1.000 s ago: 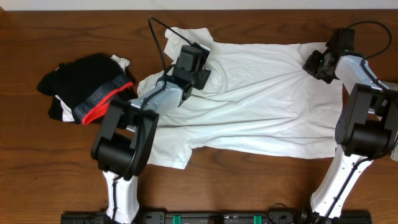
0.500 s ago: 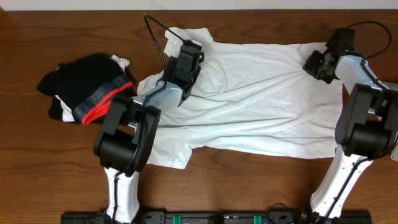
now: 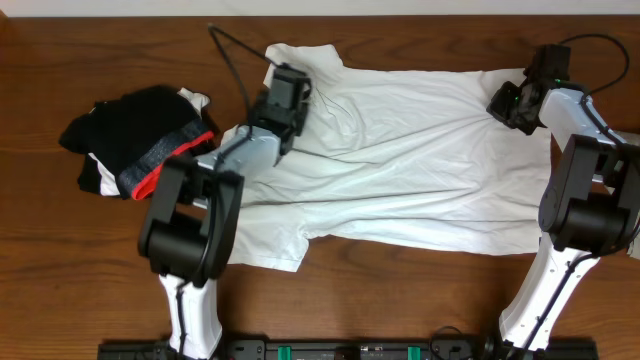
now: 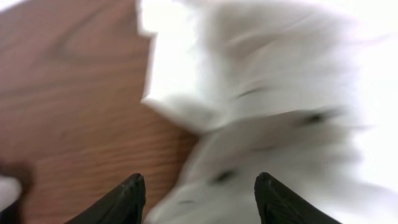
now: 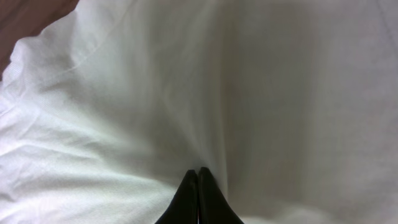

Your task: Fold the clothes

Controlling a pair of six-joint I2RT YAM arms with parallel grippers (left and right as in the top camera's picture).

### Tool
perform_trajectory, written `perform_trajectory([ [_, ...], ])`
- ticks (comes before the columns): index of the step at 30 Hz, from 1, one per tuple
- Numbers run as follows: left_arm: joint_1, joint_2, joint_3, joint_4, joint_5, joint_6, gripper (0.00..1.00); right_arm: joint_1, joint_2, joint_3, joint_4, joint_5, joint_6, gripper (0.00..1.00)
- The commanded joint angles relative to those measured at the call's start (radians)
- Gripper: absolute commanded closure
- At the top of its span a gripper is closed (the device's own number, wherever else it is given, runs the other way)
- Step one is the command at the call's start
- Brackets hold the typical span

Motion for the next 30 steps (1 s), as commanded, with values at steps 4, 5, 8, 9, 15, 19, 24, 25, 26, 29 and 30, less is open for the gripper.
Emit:
perform_trajectory([
  [4,-0.077,-0.057,0.028,0.027,0.069,-0.005,0.33,0.003,0.066,-0.045,-0.041,0.037,-0.022,0.98],
  [5,-0.077,-0.05,0.028,0.035,0.069,-0.006,0.32,0.003,0.066,-0.045,-0.043,0.036,-0.022,0.98],
  [8,-0.07,-0.02,0.028,0.066,0.07,-0.005,0.32,0.003,0.066,-0.045,-0.048,0.036,-0.021,0.98],
  [9,-0.068,-0.01,0.028,0.086,0.07,0.007,0.3,0.003,0.066,-0.045,-0.05,0.036,-0.021,0.98],
  [15,-0.066,0.053,0.028,0.182,0.072,0.066,0.33,0.003,0.066,-0.045,-0.056,0.034,-0.021,0.98],
  [19,-0.066,0.083,0.028,0.185,0.083,0.08,0.38,0.006,0.066,-0.045,-0.062,0.028,-0.021,0.98],
  [24,-0.06,0.096,0.028,0.216,0.034,0.085,0.59,0.005,0.066,-0.045,-0.074,0.013,-0.021,0.98],
  [25,-0.057,0.097,0.028,0.219,0.025,0.085,0.64,0.005,0.066,-0.045,-0.074,0.01,-0.021,0.98],
  [26,-0.051,0.097,0.028,0.218,0.023,0.085,0.67,0.005,0.066,-0.045,-0.076,0.01,-0.021,0.98],
  [29,-0.031,0.098,0.028,0.211,0.023,0.084,0.68,0.005,0.066,-0.045,-0.082,0.01,-0.021,0.98],
  [30,-0.023,0.099,0.028,0.209,0.023,0.084,0.68,0.005,0.066,-0.045,-0.084,0.01,-0.021,0.98],
])
